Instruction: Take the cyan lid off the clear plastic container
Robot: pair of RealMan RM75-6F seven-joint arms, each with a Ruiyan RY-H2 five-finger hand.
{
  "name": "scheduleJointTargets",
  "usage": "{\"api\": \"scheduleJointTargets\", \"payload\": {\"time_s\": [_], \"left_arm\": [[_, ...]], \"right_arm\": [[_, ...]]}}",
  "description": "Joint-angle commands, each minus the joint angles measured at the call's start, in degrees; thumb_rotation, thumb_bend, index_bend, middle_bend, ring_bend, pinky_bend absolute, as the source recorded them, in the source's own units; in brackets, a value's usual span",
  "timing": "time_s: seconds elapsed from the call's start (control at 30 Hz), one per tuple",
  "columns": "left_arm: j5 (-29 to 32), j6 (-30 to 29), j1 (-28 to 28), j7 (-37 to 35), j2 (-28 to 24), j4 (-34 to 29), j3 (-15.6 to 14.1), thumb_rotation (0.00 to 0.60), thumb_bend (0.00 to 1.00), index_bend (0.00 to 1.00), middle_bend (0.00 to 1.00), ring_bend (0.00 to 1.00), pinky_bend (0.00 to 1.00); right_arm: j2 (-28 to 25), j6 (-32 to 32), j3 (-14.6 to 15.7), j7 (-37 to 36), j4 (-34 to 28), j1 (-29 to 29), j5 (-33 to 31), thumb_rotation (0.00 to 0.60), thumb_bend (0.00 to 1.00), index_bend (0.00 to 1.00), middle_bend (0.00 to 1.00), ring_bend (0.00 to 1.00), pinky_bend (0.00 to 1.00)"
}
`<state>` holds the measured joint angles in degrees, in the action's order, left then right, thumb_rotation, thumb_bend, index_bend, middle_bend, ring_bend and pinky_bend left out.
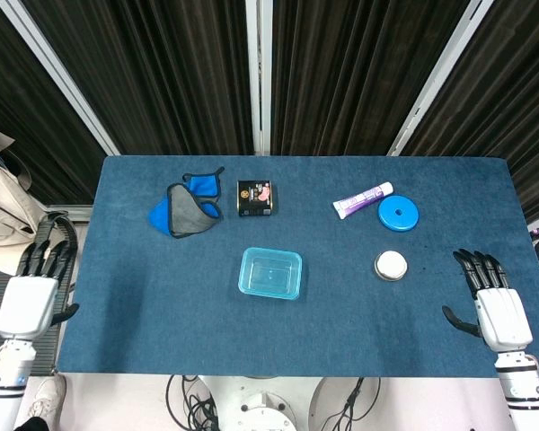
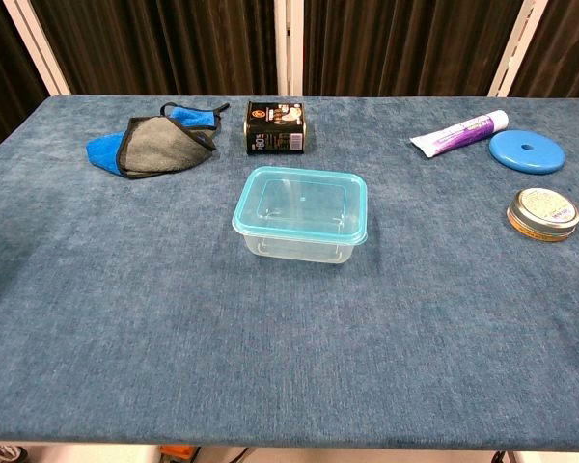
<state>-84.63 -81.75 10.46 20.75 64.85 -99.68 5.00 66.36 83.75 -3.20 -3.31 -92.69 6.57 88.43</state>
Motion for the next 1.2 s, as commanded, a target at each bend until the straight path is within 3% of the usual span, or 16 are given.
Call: {"api": "scheduleJointTargets", "payload": {"time_s": [0.03,0.17,0.37,0.67,0.97,1.2], "left_arm": [[-1.4,6.4,5.7,-0.5,-0.3,-0.8,2.1,0.6,0.1,0.13,0.07,0.0,0.0],[-1.8,15.7,13.4,-0.9,0.5,-1.7,4.2,0.6,0.11,0.12,0.07,0.0,0.0],[-0.5,29.0,24.8,-2.1,5.9,0.6,6.5,0.6,0.11,0.11,0.07,0.0,0.0],[8.6,45.9,38.1,-3.4,13.4,4.3,8.2,0.6,0.1,0.01,0.0,0.0,0.0],[21.1,48.0,46.3,3.7,20.2,8.3,8.4,0.6,0.1,0.0,0.0,0.0,0.0],[35.3,46.7,51.9,9.0,22.2,9.0,6.1,0.6,0.1,0.0,0.0,0.0,0.0]], "right_arm": [[-0.7,-0.8,-0.6,0.8,-0.7,0.9,0.1,0.6,0.16,0.0,0.06,0.0,0.0],[-1.5,-2.2,-1.5,1.5,-1.9,2.8,0.7,0.6,0.16,0.0,0.06,0.0,0.0],[-2.3,-3.5,-2.4,3.5,-3.7,4.9,2.0,0.6,0.16,0.0,0.06,0.0,0.0],[-2.3,-3.3,-2.1,3.8,-4.5,5.3,2.2,0.6,0.16,0.0,0.06,0.0,0.0],[-1.9,-1.6,-1.2,2.1,-3.3,4.4,2.8,0.6,0.17,0.0,0.06,0.0,0.0],[-1.9,-0.9,-0.6,0.6,-2.3,4.0,3.4,0.6,0.16,0.0,0.06,0.0,0.0]]}}
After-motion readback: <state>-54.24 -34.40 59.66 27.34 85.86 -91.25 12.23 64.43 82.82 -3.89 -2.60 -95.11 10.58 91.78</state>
